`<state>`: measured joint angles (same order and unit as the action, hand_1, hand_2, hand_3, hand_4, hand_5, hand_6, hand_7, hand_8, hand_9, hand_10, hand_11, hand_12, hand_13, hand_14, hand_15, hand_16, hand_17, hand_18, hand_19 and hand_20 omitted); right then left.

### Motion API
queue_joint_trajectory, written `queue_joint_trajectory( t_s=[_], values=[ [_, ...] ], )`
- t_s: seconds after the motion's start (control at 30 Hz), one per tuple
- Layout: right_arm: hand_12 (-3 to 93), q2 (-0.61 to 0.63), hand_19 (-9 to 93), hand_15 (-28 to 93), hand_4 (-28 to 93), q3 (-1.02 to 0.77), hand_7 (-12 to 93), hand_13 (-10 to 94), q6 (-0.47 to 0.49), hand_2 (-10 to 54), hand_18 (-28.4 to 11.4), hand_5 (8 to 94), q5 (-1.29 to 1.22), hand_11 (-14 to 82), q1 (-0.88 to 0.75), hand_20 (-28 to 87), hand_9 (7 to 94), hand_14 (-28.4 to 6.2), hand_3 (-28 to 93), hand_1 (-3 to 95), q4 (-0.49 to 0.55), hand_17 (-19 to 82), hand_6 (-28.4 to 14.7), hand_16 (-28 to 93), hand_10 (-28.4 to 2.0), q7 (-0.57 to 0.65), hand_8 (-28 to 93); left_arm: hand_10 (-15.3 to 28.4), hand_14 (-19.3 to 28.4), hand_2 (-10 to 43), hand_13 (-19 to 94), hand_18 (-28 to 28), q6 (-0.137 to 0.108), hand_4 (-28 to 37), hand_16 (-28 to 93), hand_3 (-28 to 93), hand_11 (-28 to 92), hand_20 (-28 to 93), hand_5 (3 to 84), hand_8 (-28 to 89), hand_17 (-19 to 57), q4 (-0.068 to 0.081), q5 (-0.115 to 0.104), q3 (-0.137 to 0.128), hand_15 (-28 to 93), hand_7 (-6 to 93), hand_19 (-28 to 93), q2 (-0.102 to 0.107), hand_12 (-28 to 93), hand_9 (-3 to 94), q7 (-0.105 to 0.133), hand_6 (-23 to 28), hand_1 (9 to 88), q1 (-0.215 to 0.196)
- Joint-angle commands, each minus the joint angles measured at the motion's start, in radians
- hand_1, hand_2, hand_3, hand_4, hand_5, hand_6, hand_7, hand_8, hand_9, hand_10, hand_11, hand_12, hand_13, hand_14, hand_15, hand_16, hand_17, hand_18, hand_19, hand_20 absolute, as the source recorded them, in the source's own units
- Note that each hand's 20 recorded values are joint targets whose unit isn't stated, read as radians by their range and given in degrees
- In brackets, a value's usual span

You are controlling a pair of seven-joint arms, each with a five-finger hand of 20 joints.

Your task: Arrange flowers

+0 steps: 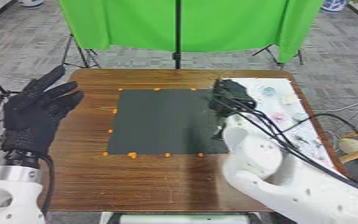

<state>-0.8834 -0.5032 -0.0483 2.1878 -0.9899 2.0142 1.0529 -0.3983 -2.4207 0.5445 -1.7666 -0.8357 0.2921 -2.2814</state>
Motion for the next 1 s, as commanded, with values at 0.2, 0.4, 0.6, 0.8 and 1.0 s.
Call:
queue_joint_trajectory(
  t_s=[0.2, 0.4, 0.6, 0.8, 1.0],
  values=[
    [26.8, -0.289, 93, 62, -28, 0.168, 24, 92, 0.045, -9.5, -23.3, 87.0, -0.145, 36.4, 0.249, 34, 93.6, -4.6, 74, 57.4, -0.171, 51, -3.5, 20, -8.8, -0.017, 18, 22.3, 28.4, 7.7, 29, 26.3, 0.068, -27.3, -13, 79, 40, 27, 37.2, -11, -5.9, 0.033, 0.004, 0.048, 64, 18.5, 61, 0.027, 11, 35.2, -0.008, 9.2, 21.1, 0.141],
    [25.6, -0.334, 93, 62, -28, 0.322, 24, 92, 0.009, -9.5, -23.1, 87.7, -0.228, 38.2, 0.369, 34, 93.7, -4.4, 76, 55.9, -0.254, 51, -3.2, 20, -8.9, 0.017, 18, 22.5, 28.4, 7.8, 32, 26.5, 0.088, -27.2, -13, 79, 45, 28, 37.2, -12, -4.9, 0.063, -0.006, 0.120, 69, 20.0, 64, 0.041, 10, 36.0, 0.021, 9.0, 21.2, 0.243],
    [24.2, -0.379, 93, 62, -28, 0.387, 24, 93, 0.028, -9.5, -23.2, 88.2, -0.226, 40.3, 0.383, 35, 93.7, -4.3, 78, 54.0, -0.291, 52, -3.0, 20, -8.7, 0.055, 18, 22.4, 28.4, 7.7, 38, 28.1, 0.128, -27.2, -13, 79, 52, 26, 37.0, -13, -3.6, 0.084, -0.008, 0.171, 75, 21.4, 67, 0.055, 8, 36.8, 0.008, 8.8, 21.6, 0.324],
    [24.0, -0.382, 93, 62, -28, 0.416, 24, 94, 0.033, -9.5, -23.4, 88.5, -0.327, 41.1, 0.377, 36, 93.7, -4.2, 79, 53.2, -0.319, 52, -2.6, 20, -8.5, 0.153, 18, 23.1, 28.4, 7.6, 40, 28.3, 0.231, -27.2, -14, 79, 52, 24, 36.7, -13, -4.6, 0.157, 0.012, 0.250, 74, 22.3, 67, -0.001, 7, 37.0, -0.130, 8.8, 22.0, 0.474],
    [23.2, -0.401, 93, 62, -28, 0.406, 24, 94, 0.056, -9.5, -23.3, 88.1, -0.395, 41.9, 0.320, 36, 93.7, -4.1, 78, 53.3, -0.338, 52, -2.3, 20, -8.9, 0.149, 17, 23.7, 28.4, 7.5, 34, 28.4, 0.242, -27.3, -15, 80, 46, 25, 36.6, -13, -6.0, 0.166, 0.018, 0.251, 68, 21.5, 64, -0.020, 7, 35.7, -0.187, 9.2, 22.0, 0.486]
  ],
)
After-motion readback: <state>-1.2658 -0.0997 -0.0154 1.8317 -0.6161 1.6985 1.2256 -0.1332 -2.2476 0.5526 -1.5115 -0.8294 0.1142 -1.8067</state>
